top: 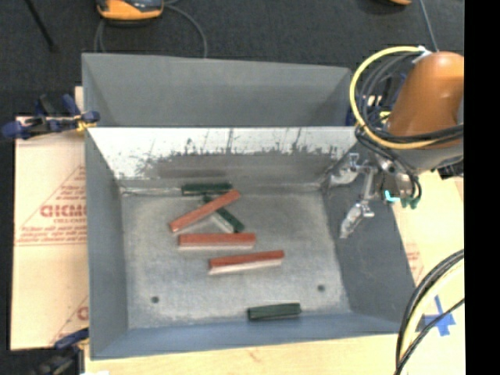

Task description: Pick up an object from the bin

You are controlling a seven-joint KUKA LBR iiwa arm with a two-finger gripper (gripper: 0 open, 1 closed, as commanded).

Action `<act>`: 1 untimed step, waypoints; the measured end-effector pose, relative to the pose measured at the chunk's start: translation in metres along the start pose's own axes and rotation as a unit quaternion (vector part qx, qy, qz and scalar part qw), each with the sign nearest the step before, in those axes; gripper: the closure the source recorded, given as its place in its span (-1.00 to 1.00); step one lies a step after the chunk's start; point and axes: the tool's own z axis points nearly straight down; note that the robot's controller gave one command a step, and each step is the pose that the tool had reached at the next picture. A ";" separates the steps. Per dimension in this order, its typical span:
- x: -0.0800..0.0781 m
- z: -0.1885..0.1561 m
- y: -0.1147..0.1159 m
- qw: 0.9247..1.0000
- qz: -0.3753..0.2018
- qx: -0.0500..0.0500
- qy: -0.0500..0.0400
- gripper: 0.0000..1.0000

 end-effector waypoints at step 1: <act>-0.002 -0.004 0.000 1.000 -0.001 0.001 -0.004 -1.00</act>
Offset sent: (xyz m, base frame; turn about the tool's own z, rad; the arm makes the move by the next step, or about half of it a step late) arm -0.0368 0.0497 -0.0600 -0.1400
